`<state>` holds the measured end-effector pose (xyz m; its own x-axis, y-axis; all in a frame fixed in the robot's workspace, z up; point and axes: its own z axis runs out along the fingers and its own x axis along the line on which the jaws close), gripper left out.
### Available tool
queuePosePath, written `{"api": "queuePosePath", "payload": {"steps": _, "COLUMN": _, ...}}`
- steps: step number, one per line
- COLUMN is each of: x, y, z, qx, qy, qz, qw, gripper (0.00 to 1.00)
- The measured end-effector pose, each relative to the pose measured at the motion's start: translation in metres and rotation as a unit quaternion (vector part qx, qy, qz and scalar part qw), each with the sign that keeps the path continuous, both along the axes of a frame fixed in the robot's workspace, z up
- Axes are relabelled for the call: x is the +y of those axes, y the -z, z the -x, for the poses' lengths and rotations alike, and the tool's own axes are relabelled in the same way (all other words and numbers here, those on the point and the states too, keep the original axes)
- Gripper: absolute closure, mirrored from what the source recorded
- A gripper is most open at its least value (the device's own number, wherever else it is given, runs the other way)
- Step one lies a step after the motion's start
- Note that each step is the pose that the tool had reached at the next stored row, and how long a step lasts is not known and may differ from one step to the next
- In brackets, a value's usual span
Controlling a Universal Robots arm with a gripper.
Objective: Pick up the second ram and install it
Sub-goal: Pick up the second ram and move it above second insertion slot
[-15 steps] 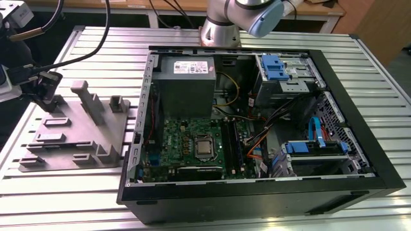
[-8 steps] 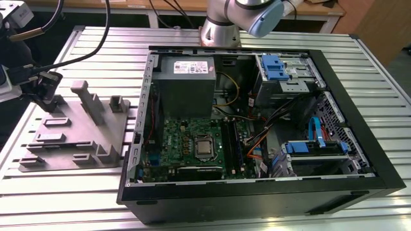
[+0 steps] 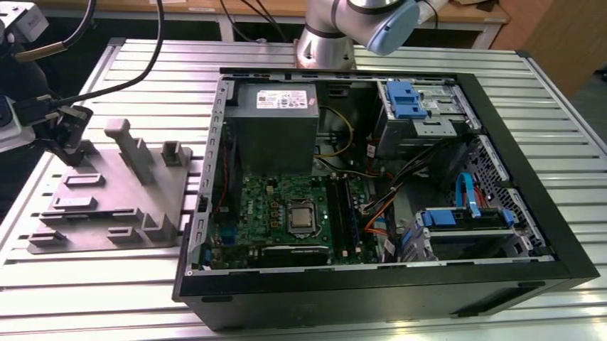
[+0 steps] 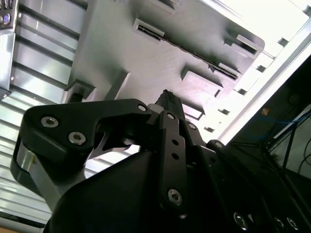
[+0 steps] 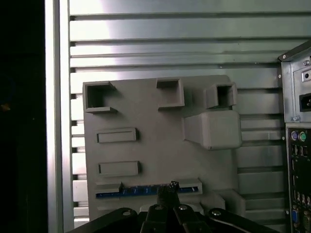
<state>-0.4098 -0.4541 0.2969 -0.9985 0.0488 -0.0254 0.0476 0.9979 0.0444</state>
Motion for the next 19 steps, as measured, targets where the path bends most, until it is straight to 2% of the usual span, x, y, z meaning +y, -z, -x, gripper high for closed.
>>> {"api": "queuePosePath", "payload": {"steps": 5, "x": 0.0, "y": 0.0031, "z": 0.0, "qx": 0.0001, "qy": -0.045, "qz": 0.0, "qw": 0.999, "gripper": 0.9}}
{"api": "queuePosePath", "payload": {"steps": 10, "x": 0.0, "y": 0.0057, "z": 0.0, "qx": 0.0001, "qy": -0.09, "qz": 0.0001, "qw": 0.9959, "gripper": 0.9}}
{"api": "queuePosePath", "payload": {"steps": 15, "x": 0.0, "y": 0.0085, "z": 0.0, "qx": 0.0002, "qy": -0.136, "qz": 0.0001, "qw": 0.9908, "gripper": 0.9}}
{"api": "queuePosePath", "payload": {"steps": 19, "x": 0.0, "y": 0.0108, "z": 0.0, "qx": 0.0001, "qy": -0.172, "qz": 0.0001, "qw": 0.9851, "gripper": 0.9}}
